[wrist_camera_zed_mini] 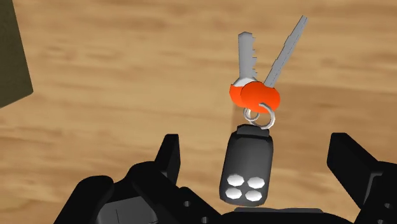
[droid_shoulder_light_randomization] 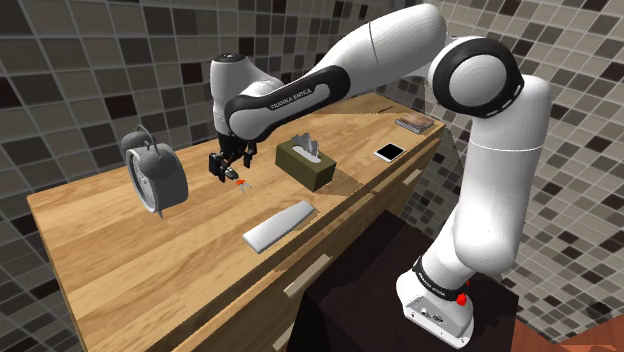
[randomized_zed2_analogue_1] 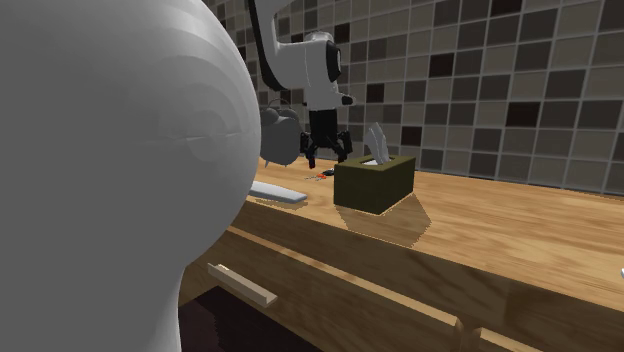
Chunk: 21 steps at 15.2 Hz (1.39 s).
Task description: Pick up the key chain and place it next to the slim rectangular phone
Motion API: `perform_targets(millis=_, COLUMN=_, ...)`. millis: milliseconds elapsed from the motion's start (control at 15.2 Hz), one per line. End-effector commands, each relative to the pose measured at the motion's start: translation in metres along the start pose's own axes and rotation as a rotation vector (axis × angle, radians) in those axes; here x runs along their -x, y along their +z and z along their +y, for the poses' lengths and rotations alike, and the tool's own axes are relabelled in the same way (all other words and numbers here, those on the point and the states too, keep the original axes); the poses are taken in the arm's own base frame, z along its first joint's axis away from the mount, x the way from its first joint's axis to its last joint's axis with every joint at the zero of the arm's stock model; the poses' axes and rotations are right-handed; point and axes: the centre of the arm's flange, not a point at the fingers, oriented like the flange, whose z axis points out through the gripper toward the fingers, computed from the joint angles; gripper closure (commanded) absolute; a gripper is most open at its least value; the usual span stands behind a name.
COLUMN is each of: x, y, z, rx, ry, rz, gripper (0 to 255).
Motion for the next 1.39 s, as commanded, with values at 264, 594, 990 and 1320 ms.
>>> perform_targets(millis=264, x=0.000, y=0.004, z=0.000, rx=0.000, ry=0.000, rz=0.001, gripper=0)
perform_targets(millis=594, x=0.000, y=0.004, z=-0.001, rx=0.000, ry=0.000, rz=0.000, gripper=255)
perform_targets(millis=990, x=0.000, y=0.004, z=-0.001, rx=0.000, ry=0.000, rz=0.000, gripper=255)
perform_targets(millis=1320, x=-0.002, y=-0.017, z=0.001, rx=0.000, ry=0.000, rz=0.001, gripper=255)
